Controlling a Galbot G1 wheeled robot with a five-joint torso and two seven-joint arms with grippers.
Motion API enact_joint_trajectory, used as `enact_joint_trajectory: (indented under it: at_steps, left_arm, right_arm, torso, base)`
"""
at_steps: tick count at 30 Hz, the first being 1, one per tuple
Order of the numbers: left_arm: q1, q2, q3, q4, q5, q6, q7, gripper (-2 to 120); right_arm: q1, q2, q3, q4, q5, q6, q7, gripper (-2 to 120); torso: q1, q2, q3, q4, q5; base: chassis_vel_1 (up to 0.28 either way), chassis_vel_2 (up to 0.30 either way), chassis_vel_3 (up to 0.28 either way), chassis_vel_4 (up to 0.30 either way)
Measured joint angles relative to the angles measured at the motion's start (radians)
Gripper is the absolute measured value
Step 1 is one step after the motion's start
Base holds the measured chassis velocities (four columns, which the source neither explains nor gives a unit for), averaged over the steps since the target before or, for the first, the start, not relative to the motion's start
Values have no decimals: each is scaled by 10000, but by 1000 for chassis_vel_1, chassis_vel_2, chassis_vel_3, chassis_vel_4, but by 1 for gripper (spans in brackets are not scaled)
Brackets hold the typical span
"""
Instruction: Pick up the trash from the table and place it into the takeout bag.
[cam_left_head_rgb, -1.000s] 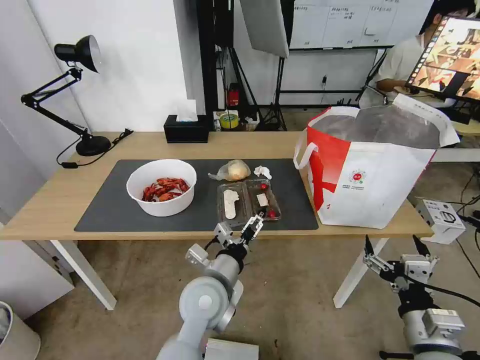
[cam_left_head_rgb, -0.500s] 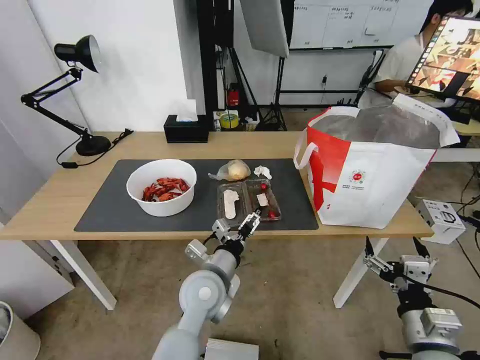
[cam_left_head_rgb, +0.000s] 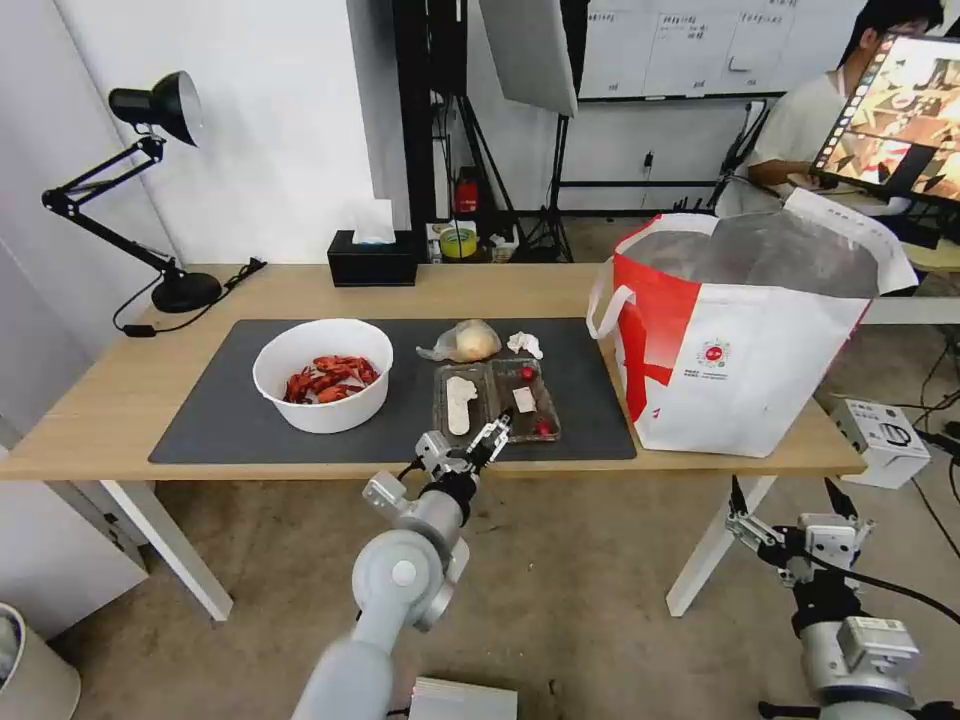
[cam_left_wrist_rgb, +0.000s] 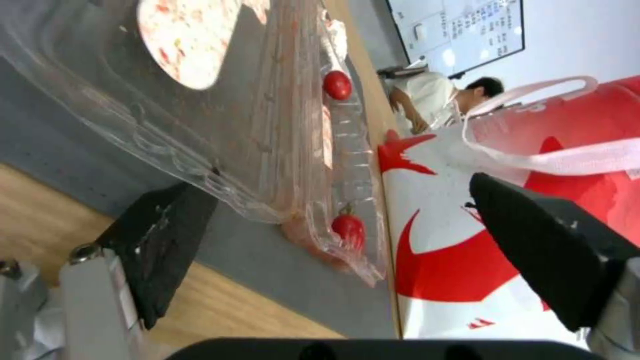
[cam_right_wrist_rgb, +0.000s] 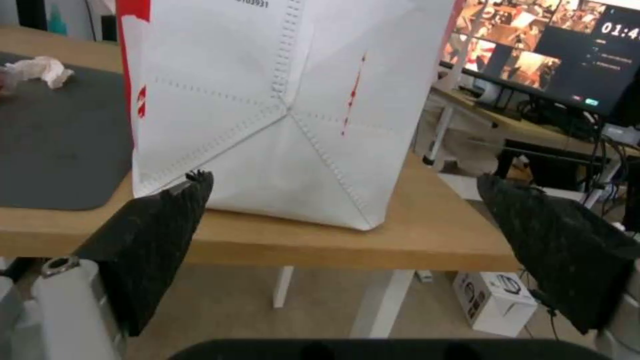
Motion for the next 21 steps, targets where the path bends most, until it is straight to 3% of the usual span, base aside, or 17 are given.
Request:
enact_joint_trajectory:
  at_steps: [16, 21]
  left_arm:
    - [-131, 361, -137, -352, 93, 31, 83, 100]
    - [-568, 863, -79, -236, 410, 60, 376, 100]
  right_arm:
    - [89, 43, -73, -222, 1, 66, -27, 100]
    - [92, 86, -81, -248, 8, 71, -29, 100]
  torso:
    - [0, 0, 0, 0, 0]
    - [0, 0, 0, 0, -1]
  base:
    - [0, 0, 0, 0]
    - [0, 0, 0, 0]
